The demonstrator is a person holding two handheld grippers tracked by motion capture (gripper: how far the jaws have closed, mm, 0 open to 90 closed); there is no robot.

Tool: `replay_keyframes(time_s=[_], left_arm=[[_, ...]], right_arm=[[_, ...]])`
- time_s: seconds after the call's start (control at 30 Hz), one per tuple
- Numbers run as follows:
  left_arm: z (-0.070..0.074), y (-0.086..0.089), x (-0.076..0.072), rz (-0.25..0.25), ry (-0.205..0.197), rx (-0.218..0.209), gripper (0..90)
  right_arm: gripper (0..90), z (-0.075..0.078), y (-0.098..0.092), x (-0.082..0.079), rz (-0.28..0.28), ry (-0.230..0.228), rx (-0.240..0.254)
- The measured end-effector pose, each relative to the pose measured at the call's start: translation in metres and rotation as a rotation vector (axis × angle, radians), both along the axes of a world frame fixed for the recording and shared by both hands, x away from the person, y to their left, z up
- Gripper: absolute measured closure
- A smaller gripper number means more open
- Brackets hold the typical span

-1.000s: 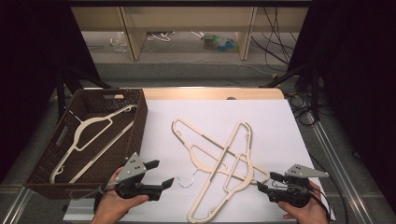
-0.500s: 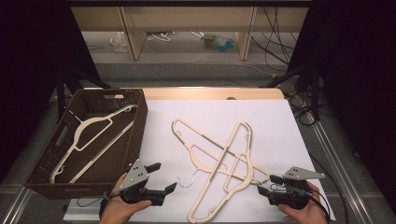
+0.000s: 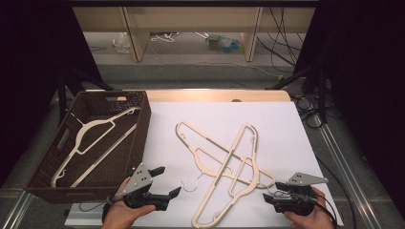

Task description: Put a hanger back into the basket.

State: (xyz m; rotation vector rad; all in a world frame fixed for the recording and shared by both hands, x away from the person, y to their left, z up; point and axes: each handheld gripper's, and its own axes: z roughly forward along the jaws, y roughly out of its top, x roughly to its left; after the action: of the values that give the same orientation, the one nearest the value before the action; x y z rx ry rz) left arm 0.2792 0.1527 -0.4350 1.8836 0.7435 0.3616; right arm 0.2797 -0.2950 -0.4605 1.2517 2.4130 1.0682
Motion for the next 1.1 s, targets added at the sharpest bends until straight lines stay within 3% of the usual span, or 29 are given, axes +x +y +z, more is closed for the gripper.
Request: replay_keyframes(time_s=[0.03, 0.1, 0.17, 0.2, 0.27, 0.3, 0.37, 0.5, 0.53, 0.6, 0.73, 0.77, 0.8, 0.83, 0.87, 0.9, 0.93, 1.1], left_arm=[[0.0, 0.0, 0.0, -0.004, -0.014, 0.018, 17.3], [0.0, 0.0, 0.0, -0.004, -0.014, 0.017, 17.3], [0.0, 0.0, 0.001, -0.009, -0.016, 0.021, 17.3], [-0.001, -0.002, 0.0, 0.002, 0.001, 0.011, 17.3], [-0.001, -0.001, 0.001, -0.017, -0.012, 0.017, 17.3], [-0.001, -0.001, 0.0, -0.023, -0.013, 0.02, 17.3], [-0.002, -0.002, -0.002, -0.018, 0.0, 0.013, 17.3], [-0.002, -0.002, -0.001, -0.033, -0.018, 0.032, 17.4], [-0.002, -0.002, -0.001, -0.028, -0.017, 0.035, 17.4], [-0.003, -0.002, 0.001, -0.035, -0.012, 0.034, 17.5], [-0.003, -0.004, -0.001, -0.029, -0.006, 0.036, 17.7], [-0.003, -0.003, -0.001, -0.039, -0.017, 0.043, 17.7], [-0.003, -0.003, -0.001, -0.044, -0.014, 0.041, 17.8], [-0.003, -0.003, -0.001, -0.048, -0.017, 0.044, 17.9], [-0.003, -0.003, -0.001, -0.045, -0.019, 0.046, 18.1], [-0.003, -0.003, -0.001, -0.041, -0.019, 0.047, 18.1], [-0.003, -0.003, -0.001, -0.039, -0.019, 0.045, 18.1], [-0.004, -0.004, -0.001, -0.032, -0.006, 0.039, 18.3]], right_arm=[[37.1, -0.001, 0.0, 0.001, 0.008, 0.008, -0.018], [38.1, -0.002, 0.001, 0.004, 0.01, 0.022, -0.035], [39.7, -0.005, 0.0, 0.007, 0.032, 0.019, -0.068], [40.8, -0.007, 0.0, 0.009, 0.033, -0.008, -0.06], [42.2, -0.005, -0.003, 0.009, 0.036, 0.023, -0.092], [43.0, -0.006, -0.002, 0.008, 0.008, 0.018, -0.069], [43.7, -0.007, -0.006, 0.011, 0.042, -0.006, -0.09], [47.4, -0.009, -0.006, 0.012, 0.043, 0.014, -0.097], [49.0, -0.007, -0.005, 0.011, 0.04, 0.054, -0.099], [51.1, -0.01, -0.006, 0.012, 0.066, 0.027, -0.112], [58.2, -0.011, -0.005, 0.014, 0.088, 0.057, -0.131], [60.4, -0.013, -0.005, 0.016, 0.107, 0.031, -0.14], [61.1, -0.013, -0.004, 0.017, 0.125, 0.034, -0.147], [62.5, -0.012, -0.003, 0.016, 0.114, 0.067, -0.145], [64.6, -0.013, -0.003, 0.018, 0.134, 0.035, -0.164], [66.9, -0.011, -0.002, 0.017, 0.131, 0.058, -0.169], [69.0, -0.013, -0.003, 0.019, 0.141, 0.025, -0.171], [75.0, -0.014, -0.006, 0.022, 0.164, 0.009, -0.183]])
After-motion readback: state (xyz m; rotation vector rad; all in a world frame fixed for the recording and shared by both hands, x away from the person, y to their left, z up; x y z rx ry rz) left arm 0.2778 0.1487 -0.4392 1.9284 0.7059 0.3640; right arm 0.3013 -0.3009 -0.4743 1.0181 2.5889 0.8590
